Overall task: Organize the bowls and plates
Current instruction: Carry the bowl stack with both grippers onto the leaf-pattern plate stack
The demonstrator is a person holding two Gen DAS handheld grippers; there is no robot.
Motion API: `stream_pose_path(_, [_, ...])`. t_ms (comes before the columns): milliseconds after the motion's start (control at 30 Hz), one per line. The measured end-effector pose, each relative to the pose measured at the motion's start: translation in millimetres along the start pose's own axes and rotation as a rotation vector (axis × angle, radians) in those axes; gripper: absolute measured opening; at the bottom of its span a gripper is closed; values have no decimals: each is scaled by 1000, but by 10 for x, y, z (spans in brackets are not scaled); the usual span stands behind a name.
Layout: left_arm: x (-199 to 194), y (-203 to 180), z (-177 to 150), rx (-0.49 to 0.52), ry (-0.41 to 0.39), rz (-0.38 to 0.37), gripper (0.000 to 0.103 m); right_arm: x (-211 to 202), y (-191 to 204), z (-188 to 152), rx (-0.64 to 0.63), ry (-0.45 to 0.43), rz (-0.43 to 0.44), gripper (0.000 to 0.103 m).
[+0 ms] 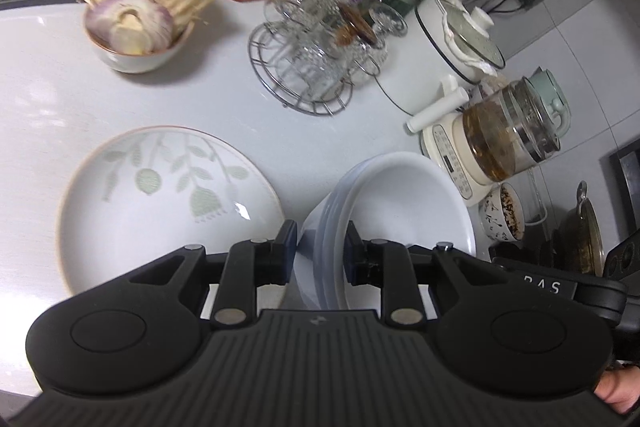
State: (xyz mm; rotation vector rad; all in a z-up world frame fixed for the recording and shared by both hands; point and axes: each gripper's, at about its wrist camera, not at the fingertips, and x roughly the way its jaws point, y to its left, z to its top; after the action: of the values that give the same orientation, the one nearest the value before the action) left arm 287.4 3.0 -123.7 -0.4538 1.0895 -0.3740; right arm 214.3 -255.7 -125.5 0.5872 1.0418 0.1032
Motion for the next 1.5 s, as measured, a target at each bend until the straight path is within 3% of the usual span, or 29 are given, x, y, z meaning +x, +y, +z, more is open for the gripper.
stream_pose_path(300, [-219,353,-52,-86,-50,37,27,221,247,-89,-36,59,35,19])
stream_pose_path(700, [-119,854,-175,-205,-42,110,28,791,434,-222,-89,180,19,19])
stream_pose_path(1367, [74,1052,-120,-187,-42,197,29,1233,597,-230,-199,207,-21,21])
stream_pose_path(1433, [78,1040,-118,-179,-37,199,36,1218,583,-222,-202,195,-22,21])
stream_pose_path(1500, [63,1025,-115,-173,-33,203,50,1199,572,-197,-195,185,-23,21])
